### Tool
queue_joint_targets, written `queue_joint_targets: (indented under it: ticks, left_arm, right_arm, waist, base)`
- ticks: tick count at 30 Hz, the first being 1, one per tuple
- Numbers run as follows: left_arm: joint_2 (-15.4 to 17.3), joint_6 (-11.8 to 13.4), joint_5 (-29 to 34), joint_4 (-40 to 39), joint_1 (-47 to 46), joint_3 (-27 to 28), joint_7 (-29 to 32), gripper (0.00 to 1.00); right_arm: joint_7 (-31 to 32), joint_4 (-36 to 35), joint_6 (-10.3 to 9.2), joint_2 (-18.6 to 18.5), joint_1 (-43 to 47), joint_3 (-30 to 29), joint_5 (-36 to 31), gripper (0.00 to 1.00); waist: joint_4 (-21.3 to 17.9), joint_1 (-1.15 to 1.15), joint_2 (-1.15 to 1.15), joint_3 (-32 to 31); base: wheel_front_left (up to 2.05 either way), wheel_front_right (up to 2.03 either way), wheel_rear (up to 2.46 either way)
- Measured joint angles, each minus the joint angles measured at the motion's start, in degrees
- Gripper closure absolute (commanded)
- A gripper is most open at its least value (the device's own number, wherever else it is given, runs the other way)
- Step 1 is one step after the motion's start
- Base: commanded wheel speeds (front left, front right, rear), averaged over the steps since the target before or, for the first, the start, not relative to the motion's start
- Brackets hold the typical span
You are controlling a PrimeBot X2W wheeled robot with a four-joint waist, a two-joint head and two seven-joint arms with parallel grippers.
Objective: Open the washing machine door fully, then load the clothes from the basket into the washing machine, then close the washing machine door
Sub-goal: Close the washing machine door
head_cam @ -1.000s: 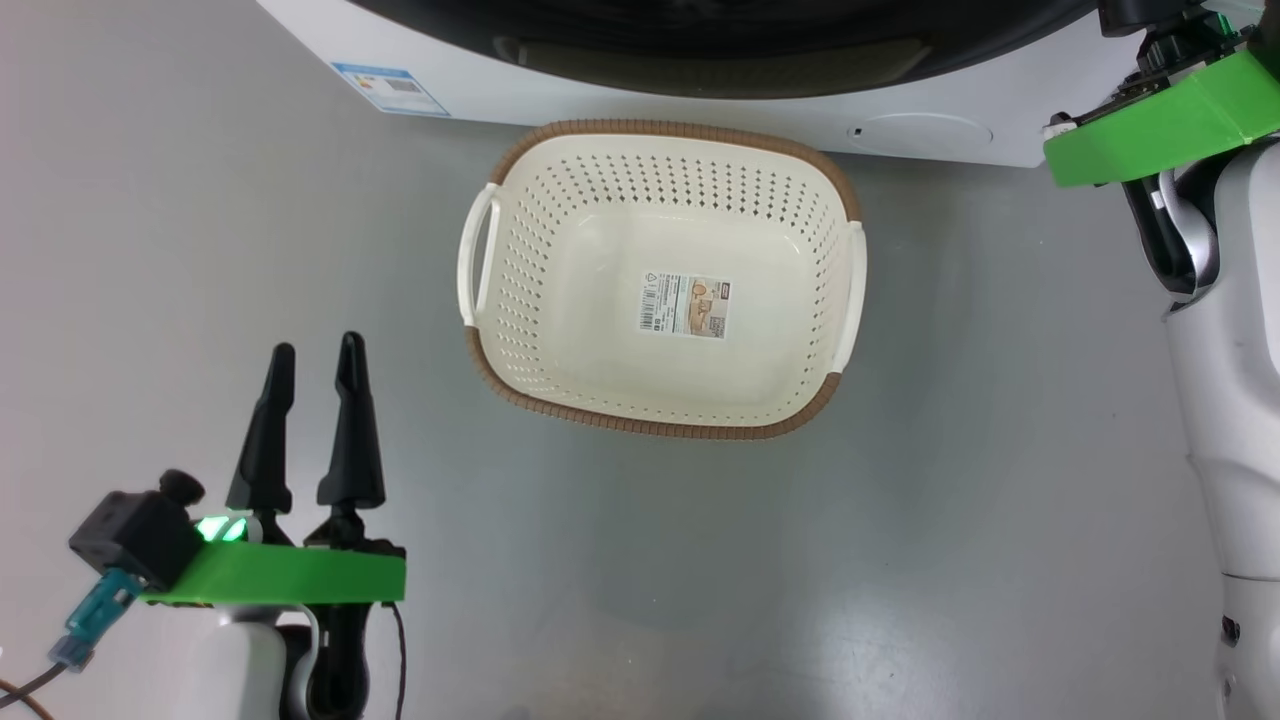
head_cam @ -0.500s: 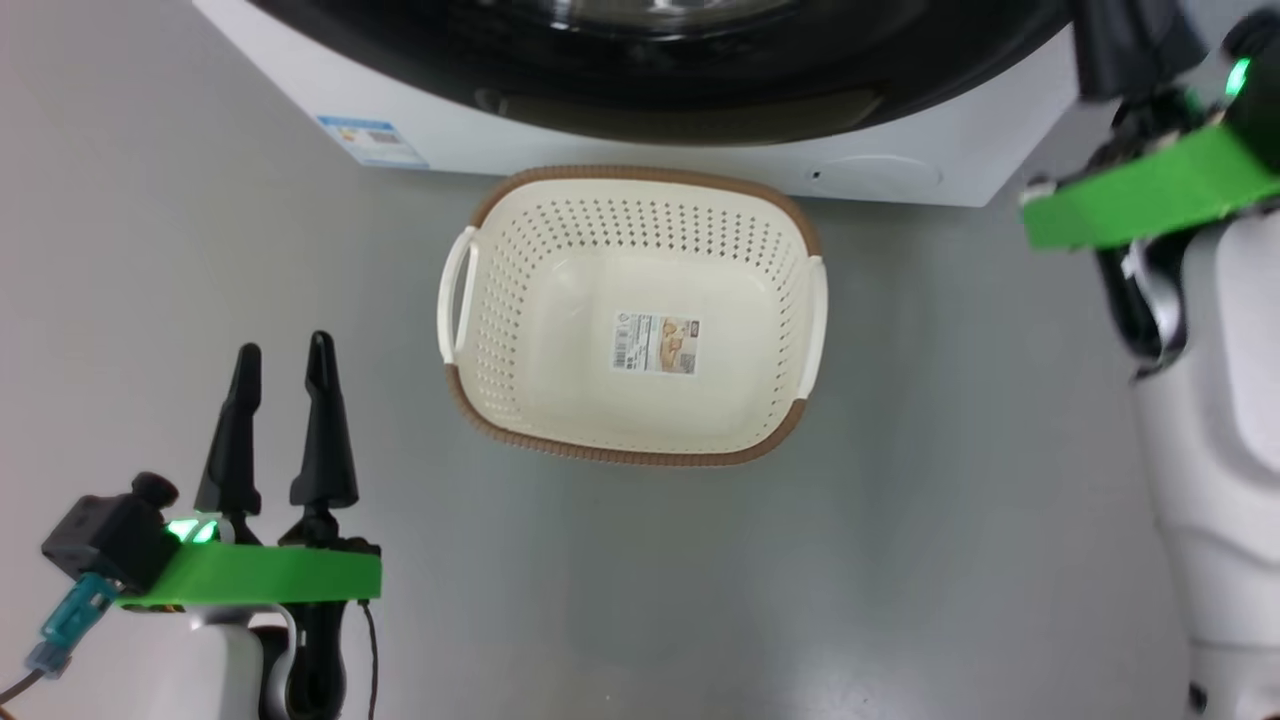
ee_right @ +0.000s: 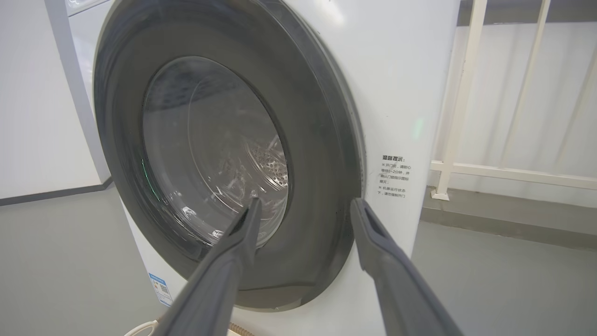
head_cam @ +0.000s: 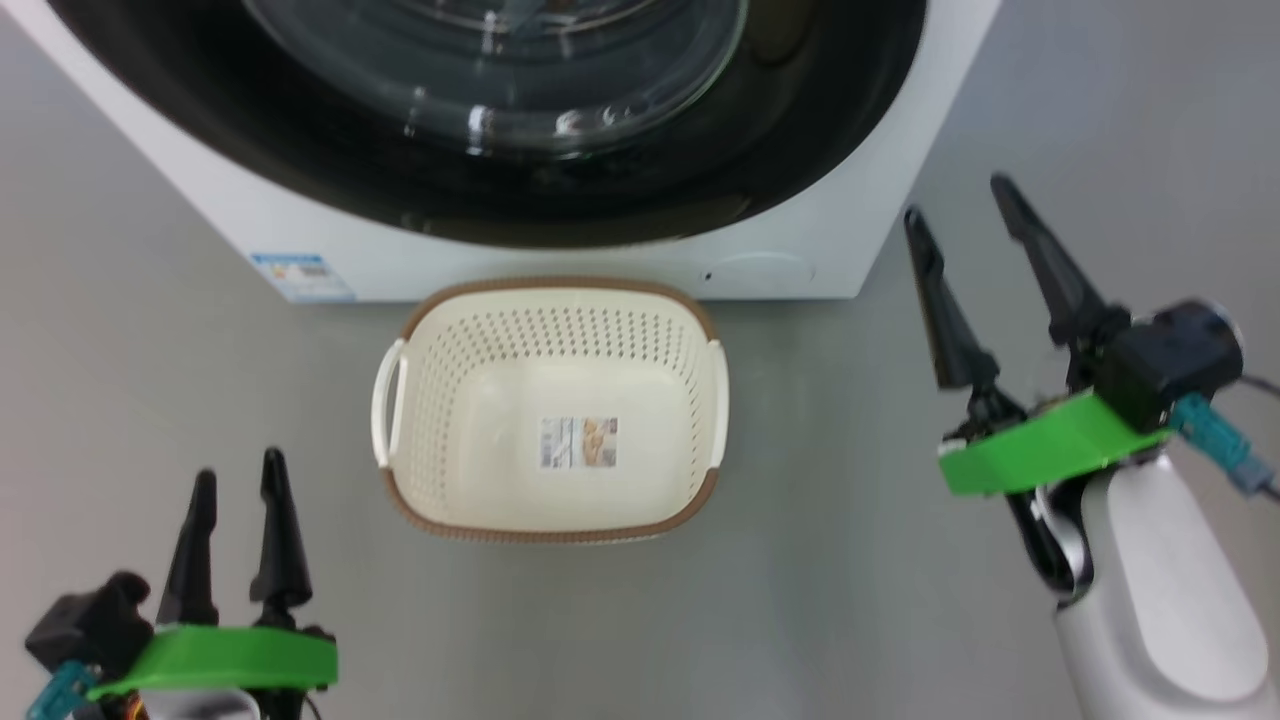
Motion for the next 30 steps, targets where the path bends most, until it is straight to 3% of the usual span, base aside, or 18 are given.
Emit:
queue_joint_targets:
  ticks: [18,30]
  left_arm:
    - [0.13,0.0,2.3,2.58,10.15,2.54,0.0,0.0]
    - [0.14,0.0,2.27,2.74,11.96,2.47,0.0,0.0]
  right_arm:
    - [0.12,-1.2,0.0,2.53,22.16,-3.37,0.27,0.0]
    - [0.3,0.94,-0.01,2.87,25.89,-6.23,-0.74,0.0]
  waist:
    - [-6.65,0.0,0.0,-14.98]
    - [-8.19,0.0,0.0,-18.69]
  base:
    - [0.0,0.0,0.0]
    - [0.0,0.0,0.0]
